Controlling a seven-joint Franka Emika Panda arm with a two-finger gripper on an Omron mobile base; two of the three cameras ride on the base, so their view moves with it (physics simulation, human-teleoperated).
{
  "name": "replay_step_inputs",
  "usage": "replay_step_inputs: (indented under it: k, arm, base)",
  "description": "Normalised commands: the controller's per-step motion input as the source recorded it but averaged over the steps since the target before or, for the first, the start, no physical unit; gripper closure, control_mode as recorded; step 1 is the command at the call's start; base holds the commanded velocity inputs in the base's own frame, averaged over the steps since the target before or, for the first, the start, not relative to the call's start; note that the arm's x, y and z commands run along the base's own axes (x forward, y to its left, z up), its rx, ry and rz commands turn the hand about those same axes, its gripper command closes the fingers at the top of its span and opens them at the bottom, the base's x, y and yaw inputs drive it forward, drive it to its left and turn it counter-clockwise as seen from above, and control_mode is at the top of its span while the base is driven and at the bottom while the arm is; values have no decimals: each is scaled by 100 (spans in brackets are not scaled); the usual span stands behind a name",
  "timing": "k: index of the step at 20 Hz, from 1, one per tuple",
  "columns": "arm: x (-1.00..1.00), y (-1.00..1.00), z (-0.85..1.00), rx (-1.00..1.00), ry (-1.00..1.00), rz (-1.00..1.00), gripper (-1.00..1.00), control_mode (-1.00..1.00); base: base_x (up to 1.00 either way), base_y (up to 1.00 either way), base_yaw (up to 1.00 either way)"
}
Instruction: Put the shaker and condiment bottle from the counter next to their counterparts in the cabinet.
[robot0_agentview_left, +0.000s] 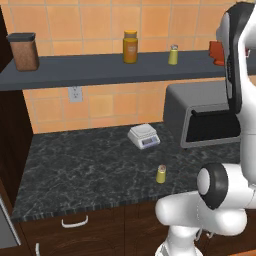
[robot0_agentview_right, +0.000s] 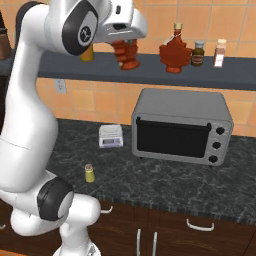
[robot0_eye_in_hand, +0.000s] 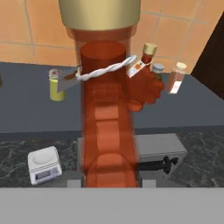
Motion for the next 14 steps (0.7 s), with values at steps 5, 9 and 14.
replay_step_inputs:
  k: [5, 9, 14]
  arm:
    - [54, 0, -28, 9, 0, -13, 100, -100]
    - [70, 0, -30, 4, 2, -8, 100, -100]
    - [62, -28, -44, 7, 0, -2, 100, -100]
  base:
    - [0, 0, 0]
    - [0, 0, 0]
    - [0, 0, 0]
